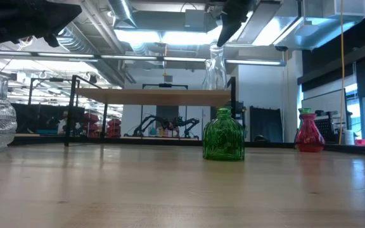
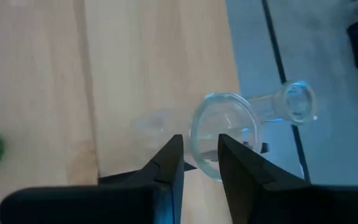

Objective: Sort vases onto shelf
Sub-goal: Put the transparent vase aligned with the other transparent vase on the shelf

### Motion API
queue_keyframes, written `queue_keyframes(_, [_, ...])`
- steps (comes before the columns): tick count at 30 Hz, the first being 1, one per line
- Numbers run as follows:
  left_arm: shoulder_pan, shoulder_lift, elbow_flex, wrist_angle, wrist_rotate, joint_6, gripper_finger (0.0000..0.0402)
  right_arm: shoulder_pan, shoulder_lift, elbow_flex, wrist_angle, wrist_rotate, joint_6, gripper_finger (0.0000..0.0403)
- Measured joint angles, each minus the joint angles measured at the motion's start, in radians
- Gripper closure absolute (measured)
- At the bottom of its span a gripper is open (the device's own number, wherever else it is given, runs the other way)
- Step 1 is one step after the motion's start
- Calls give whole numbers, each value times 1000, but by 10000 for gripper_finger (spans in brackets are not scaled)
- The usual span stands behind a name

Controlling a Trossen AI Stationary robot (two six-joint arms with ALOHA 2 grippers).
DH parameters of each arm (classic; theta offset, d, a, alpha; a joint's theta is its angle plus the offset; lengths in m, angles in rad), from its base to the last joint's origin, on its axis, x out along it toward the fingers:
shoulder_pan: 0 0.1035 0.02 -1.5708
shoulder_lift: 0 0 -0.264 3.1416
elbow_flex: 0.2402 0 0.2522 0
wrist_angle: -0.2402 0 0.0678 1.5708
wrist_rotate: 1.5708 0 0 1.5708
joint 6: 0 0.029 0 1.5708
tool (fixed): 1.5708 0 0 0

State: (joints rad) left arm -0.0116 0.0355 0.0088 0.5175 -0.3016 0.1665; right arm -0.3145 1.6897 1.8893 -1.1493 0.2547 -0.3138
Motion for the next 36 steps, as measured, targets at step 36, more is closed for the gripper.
queue_keyframes(36, [0,0,0,0,4,-3,401,0,24,-1,103,73,-63,219])
